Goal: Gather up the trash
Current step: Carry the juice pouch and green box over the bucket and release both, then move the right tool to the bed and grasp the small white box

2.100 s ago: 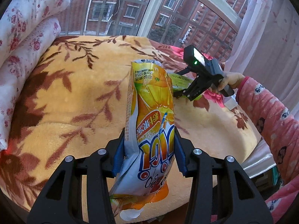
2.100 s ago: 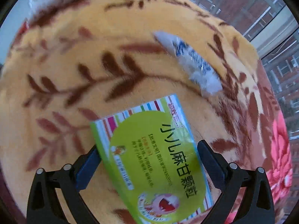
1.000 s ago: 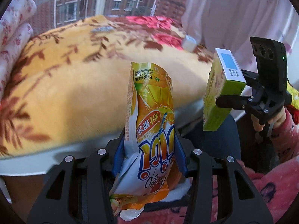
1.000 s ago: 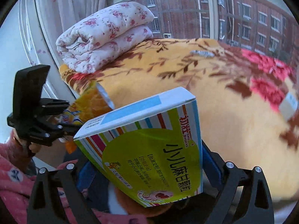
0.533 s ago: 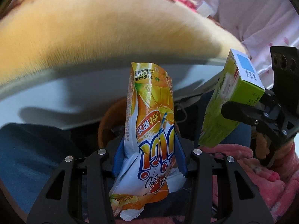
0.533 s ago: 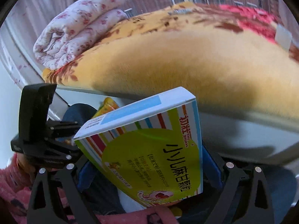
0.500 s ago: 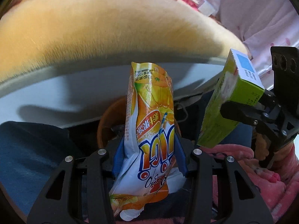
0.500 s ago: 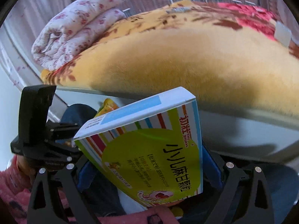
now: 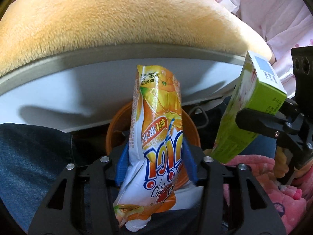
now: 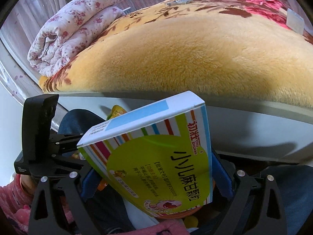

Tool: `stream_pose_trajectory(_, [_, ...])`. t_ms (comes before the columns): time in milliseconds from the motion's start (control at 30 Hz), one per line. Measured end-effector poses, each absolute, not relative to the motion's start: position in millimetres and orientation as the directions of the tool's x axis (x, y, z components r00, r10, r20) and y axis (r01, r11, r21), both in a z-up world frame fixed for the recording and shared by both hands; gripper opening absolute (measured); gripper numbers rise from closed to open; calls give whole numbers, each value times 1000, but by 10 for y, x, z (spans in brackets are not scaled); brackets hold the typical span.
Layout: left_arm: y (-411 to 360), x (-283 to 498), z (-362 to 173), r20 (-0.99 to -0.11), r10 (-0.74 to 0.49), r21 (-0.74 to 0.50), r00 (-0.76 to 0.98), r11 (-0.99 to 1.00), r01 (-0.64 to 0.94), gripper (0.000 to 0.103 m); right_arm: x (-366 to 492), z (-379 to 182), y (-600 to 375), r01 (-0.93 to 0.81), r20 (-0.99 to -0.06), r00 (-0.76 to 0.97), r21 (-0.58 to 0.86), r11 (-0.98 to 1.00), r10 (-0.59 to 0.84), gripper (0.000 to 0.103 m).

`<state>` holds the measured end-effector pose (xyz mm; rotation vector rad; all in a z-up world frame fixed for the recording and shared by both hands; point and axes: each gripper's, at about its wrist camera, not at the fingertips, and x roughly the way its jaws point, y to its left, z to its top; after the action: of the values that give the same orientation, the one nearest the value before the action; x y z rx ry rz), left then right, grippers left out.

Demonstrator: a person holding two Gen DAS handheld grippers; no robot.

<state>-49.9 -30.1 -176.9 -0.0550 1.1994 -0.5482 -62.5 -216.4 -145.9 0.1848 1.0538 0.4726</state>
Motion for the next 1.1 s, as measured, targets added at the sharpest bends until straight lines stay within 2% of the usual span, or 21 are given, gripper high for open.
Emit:
stream_pose_trajectory(67, [-285, -513, -1718, -863, -424, -312, 274, 875, 372, 78, -631, -1444, -2165, -287, -789, 410, 364, 886, 457, 96])
stream_pose_trajectory(133, [-266, -529, -1660, -856, -411, -288, 312, 883, 371, 82, -638, -1418, -2176, -284, -783, 423, 363, 887, 456, 97])
stream_pose_trajectory(800, [-250, -522, -1568, -856, -384, -252, 346, 894, 369, 83, -682, -1241, -2336, -273, -751, 460, 388, 881, 473, 97])
stream_pose_trajectory(967, [-228, -574, -1307, -834, -380, -205, 399, 886, 415, 83, -709, -1085, -2384, -283, -735, 494, 370, 885, 465, 97])
stream_pose_trajectory(1033, [-194, -565, -1157, -813, -389, -201, 434, 886, 417, 89, -708, -982, -2427, -287, -722, 526, 345, 893, 449, 97])
stream_pose_trajectory(1100, [-141, -541, -959, -777, -399, -198, 488, 889, 412, 90, -665, -861, -2505, -280, -704, 560, 335, 900, 437, 97])
